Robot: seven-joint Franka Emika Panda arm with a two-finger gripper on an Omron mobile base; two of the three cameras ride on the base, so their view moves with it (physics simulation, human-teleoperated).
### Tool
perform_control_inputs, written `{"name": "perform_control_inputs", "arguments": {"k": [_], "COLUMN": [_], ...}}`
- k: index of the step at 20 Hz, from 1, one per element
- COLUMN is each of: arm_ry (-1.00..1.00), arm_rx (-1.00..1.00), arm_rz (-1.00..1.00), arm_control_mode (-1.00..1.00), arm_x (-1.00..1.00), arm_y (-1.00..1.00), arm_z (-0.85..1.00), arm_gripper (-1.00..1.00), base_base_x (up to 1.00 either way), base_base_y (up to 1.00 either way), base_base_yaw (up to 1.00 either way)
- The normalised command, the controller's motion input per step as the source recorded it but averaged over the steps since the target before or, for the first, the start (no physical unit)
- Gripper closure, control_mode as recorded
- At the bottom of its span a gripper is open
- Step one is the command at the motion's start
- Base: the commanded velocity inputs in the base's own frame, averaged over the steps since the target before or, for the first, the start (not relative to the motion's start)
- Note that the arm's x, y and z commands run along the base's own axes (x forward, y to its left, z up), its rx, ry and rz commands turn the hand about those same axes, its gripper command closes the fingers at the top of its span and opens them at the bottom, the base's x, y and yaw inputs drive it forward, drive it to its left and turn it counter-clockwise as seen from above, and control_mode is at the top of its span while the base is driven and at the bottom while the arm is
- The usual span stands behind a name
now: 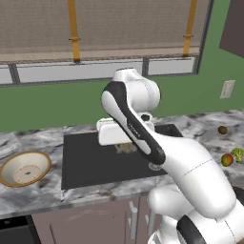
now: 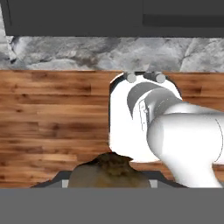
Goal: There is a mixed pile of frozen fruits and vegetables on the counter. Locate all the frozen vegetables and place the items in a bowl on the counter. Take all the frozen fruits and defrost them in a running sink.
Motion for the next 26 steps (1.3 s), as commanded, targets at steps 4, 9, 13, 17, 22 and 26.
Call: {"name": "perform_control_inputs", "arguments": {"k": [4,9,13,17,22,26], "arm_ry": [0.0,-0.06,-0.19,0.0,0.0,-0.01], "arm_rx": [-0.09,-0.06,-0.04,-0.11,-0.08,-0.1], "arm_rz": [0.0,-0.06,-0.19,-0.18,-0.14,-0.2], "arm_control_mode": [-1.0,-1.0,-1.0,-1.0,-1.0,-1.0], "arm_x": [0.77,1.0,0.61,0.61,0.51,0.41], "arm_y": [1.0,1.0,0.95,1.0,1.0,0.94], "arm_z": [-0.25,-0.35,-0.18,-0.05,-0.23,-0.1], "arm_gripper": [1.0,1.0,1.0,1.0,1.0,1.0], "base_base_x": [0.0,0.0,0.0,0.0,0.0,0.0], "base_base_y": [0.0,0.0,0.0,0.0,0.0,0.0], "base_base_yaw": [0.0,0.0,0.0,0.0,0.0,0.0]}}
